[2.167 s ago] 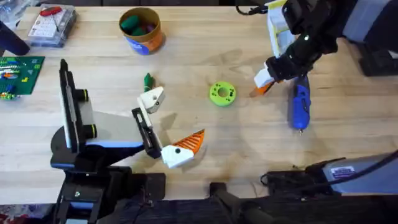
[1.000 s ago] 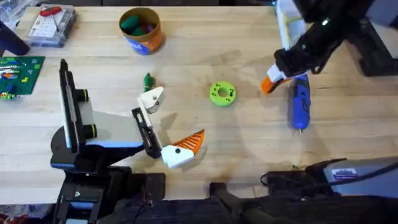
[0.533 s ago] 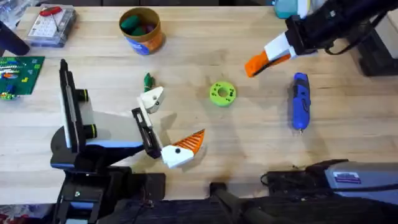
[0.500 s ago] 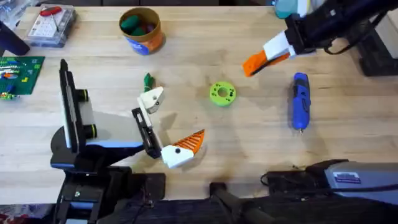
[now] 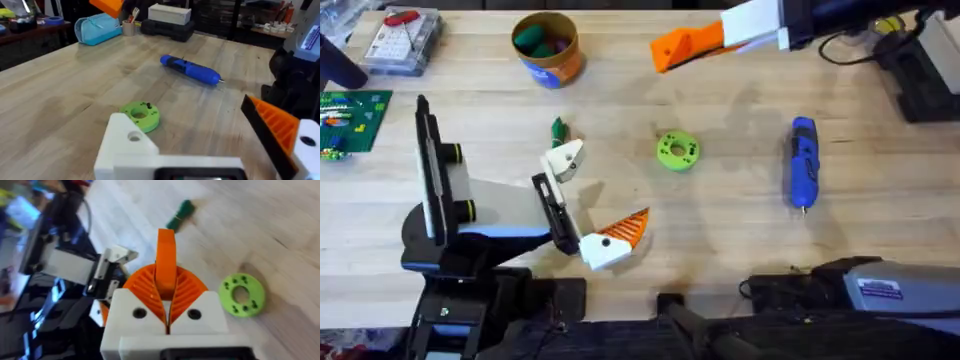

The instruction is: Pick up the gripper from the table and insert it into the empty holder that is missing its gripper. Then pick up a screw, insert it into the mounting hole, and use the screwdriver to tighten it. Finally, clean up the table by picking up the vegetable and placing it into the bucket.

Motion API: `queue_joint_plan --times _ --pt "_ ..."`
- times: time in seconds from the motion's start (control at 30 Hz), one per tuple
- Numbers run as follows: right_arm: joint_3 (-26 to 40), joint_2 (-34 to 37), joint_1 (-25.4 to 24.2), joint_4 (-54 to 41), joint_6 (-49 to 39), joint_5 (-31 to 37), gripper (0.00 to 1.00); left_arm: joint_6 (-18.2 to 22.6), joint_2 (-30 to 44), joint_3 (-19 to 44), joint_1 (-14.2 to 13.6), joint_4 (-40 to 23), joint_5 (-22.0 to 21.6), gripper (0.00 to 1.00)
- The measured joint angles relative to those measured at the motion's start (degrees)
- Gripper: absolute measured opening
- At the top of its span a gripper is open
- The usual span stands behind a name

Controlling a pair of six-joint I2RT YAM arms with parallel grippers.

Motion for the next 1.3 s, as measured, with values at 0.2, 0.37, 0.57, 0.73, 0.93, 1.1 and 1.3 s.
queue_joint_plan --times 0.2,0.37,0.57,0.73,0.93,1.1,1.3 --pt "-5.99 -0.11 0.00 7.55 1.41 -10.70 0.007 0.00 0.00 0.00 0.00 0.00 0.00 0.992" --pt "-12.76 -0.11 0.00 16.67 5.46 -17.95 0.007 0.00 0.00 0.00 0.00 0.00 0.00 0.992" --pt "-21.22 -0.11 0.00 34.63 15.57 -26.22 0.006 0.00 0.00 0.00 0.00 0.00 0.00 0.992" --pt "-29.68 -0.11 0.00 56.70 29.29 -29.38 0.006 0.00 0.00 0.00 0.00 0.00 0.00 0.992" --pt "-41.23 0.03 -0.25 100.72 55.12 -31.89 0.006 0.00 0.00 0.00 0.00 0.00 -0.02 0.992" --pt "-46.33 -0.26 -0.77 116.17 72.98 -32.97 0.006 0.00 0.00 0.00 0.00 0.00 0.00 0.992" --pt "-50.09 -0.24 -0.69 117.15 82.08 -34.08 0.006 0.00 0.00 0.00 0.00 0.00 0.00 0.992"
